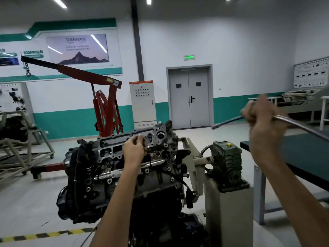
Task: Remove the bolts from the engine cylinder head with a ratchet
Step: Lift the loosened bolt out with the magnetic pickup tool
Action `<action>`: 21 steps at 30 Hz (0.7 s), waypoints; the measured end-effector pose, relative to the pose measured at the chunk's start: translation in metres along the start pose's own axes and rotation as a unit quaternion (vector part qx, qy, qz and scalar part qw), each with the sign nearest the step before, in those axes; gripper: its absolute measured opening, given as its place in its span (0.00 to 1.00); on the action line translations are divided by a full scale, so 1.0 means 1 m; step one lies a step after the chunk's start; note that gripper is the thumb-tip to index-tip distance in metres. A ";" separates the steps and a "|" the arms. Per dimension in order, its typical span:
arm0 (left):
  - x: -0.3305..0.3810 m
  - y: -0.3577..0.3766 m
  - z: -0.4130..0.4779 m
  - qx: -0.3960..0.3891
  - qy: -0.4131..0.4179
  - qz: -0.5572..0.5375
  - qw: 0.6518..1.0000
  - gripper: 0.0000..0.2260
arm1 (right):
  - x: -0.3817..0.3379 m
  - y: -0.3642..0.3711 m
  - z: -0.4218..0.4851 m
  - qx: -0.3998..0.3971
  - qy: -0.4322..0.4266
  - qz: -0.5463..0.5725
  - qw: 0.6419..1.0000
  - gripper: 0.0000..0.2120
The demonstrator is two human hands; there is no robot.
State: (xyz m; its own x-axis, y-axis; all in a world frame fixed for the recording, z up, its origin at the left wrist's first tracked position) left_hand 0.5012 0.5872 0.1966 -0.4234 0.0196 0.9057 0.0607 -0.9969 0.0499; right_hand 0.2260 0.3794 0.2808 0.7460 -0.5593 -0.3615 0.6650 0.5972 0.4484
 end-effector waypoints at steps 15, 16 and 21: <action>0.041 0.046 -0.130 -0.296 -0.149 -0.143 0.933 0.07 | 0.069 0.083 -0.091 -0.449 -0.310 -0.411 0.730 0.12; 0.037 0.046 -0.131 -0.284 -0.152 -0.144 0.936 0.07 | 0.074 0.085 -0.094 -0.466 -0.318 -0.419 0.711 0.10; 0.019 0.057 -0.142 -0.267 -0.188 -0.180 0.928 0.08 | 0.094 0.087 -0.105 -0.485 -0.287 -0.476 0.675 0.07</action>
State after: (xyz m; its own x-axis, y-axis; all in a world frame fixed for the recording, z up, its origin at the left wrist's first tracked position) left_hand 0.3682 0.5197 0.1568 0.0220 0.2832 0.9588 -0.5224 -0.8144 0.2526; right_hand 0.3581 0.4394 0.2000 0.0127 -0.9199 0.3920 0.7516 -0.2498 -0.6105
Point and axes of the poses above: each hand's wrist, its own z-axis towards the middle knuckle, its own y-axis out of the palm, x = y × z, the point moved 6 cm from there along z, towards the middle knuckle, and after that the axes turned 9 degrees about x, right-handed, at the moved point
